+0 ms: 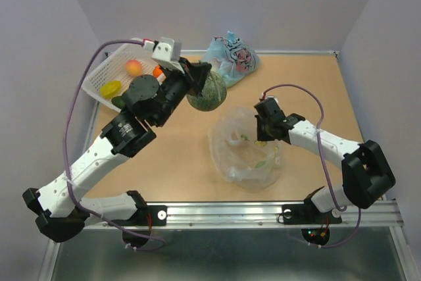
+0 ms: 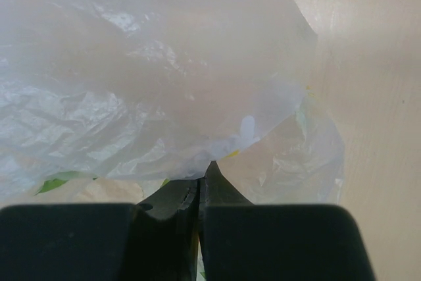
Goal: Untie the knot of the plastic bag and take out the fruit
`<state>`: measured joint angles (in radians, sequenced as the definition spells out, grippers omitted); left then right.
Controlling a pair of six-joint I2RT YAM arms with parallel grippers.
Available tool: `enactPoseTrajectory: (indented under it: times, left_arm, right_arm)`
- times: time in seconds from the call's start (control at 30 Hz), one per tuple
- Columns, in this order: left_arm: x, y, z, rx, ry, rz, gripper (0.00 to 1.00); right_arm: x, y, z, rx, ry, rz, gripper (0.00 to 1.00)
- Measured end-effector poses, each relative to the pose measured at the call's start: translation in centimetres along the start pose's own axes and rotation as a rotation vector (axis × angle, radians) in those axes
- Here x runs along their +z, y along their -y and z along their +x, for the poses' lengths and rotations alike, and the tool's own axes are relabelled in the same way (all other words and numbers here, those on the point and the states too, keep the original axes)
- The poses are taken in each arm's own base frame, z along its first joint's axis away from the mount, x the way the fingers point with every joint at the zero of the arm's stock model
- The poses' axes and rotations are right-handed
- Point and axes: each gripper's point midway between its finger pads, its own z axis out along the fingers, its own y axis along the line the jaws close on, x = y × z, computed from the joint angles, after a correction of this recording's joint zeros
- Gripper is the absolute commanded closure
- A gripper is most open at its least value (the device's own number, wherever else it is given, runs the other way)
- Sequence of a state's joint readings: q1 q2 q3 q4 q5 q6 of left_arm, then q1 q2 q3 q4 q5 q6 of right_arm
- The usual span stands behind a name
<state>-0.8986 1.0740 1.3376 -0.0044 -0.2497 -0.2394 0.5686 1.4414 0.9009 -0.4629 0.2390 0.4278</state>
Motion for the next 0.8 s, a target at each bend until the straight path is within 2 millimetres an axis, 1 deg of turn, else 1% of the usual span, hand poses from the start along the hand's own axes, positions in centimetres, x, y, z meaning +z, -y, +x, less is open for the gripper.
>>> enactPoseTrajectory:
  times: [0.03,0.07,0.1,0.13,0.17,0.2,0.27,0.3,0.33,0.4,0.43,0.47,0.5,0.53,0.67,0.7,0.77,0.8]
  left_arm:
    - [0.2,-0.6,-1.2,0.002,0.025,-0.023,1.0]
    - [0.6,-1.7,-3.1,0.008,0.068,-0.066,1.0]
    - [0.8,-2.7,-4.6,0.017,0.101,-0.105,1.0]
    - [0.9,-3.9,-5.8,0.027,0.13,-0.15,1.0]
    - [1.1,-5.5,-6.9,0.04,0.158,-0.21,1.0]
    - [1.2,-7.3,-7.7,0.055,0.176,-0.268,1.0]
    - [1.5,-11.0,-8.3,0.086,0.193,-0.385,1.0]
    - [1.7,-13.7,-8.3,0.105,0.192,-0.462,1.0]
    - [1.7,-17.4,-8.3,0.13,0.185,-0.566,1.0]
    - [1.8,-21.7,-7.7,0.15,0.162,-0.67,1.0]
    - [1.9,-24.8,-7.1,0.162,0.14,-0.738,1.0]
    - [2.0,-27.2,-6.4,0.168,0.119,-0.787,1.0]
    - [2.1,-28.9,-5.8,0.17,0.098,-0.821,1.0]
    - [2.0,-32.2,-4.5,0.173,0.059,-0.883,1.0]
    - [2.5,-39.4,-0.8,0.158,-0.049,-0.973,1.0]
    - [2.7,-40.3,-0.5,0.155,-0.058,-0.979,1.0]
    - [3.3,-43.5,0.9,0.139,-0.096,-1.007,1.0]
    - [3.4,-44.5,1.2,0.135,-0.105,-1.014,1.0]
  right_arm:
    - [-0.1,0.2,0.1,0.012,0.005,0.007,0.99]
    - [-0.3,0.4,0.1,0.018,0.01,0.011,0.99]
    - [-0.5,0.5,0.1,0.026,0.018,0.014,0.99]
    - [-0.7,0.7,0.0,0.034,0.029,0.017,0.99]
    - [-0.9,0.8,-0.2,0.04,0.038,0.018,0.99]
    - [-1.3,0.9,-0.4,0.048,0.051,0.02,0.99]
    - [-2.1,1.1,-1.2,0.063,0.086,0.018,0.99]
    - [-2.5,1.2,-1.5,0.068,0.102,0.018,0.99]
    - [-2.9,1.3,-1.8,0.073,0.117,0.018,0.99]
    - [-3.7,1.6,-2.3,0.08,0.145,0.02,0.99]
    - [-4.2,1.8,-2.5,0.083,0.158,0.022,0.99]
    - [-4.5,1.9,-2.7,0.085,0.168,0.025,0.99]
    - [-4.7,2.0,-2.8,0.085,0.176,0.027,0.99]
    - [-5.0,2.2,-2.9,0.085,0.183,0.033,0.99]
    - [-5.9,3.1,-3.4,0.081,0.215,0.064,0.99]
    - [-6.0,3.4,-3.4,0.079,0.221,0.076,0.99]
    - [-6.3,4.0,-3.6,0.076,0.231,0.103,0.99]
    - [-6.4,4.3,-3.8,0.074,0.239,0.118,0.99]
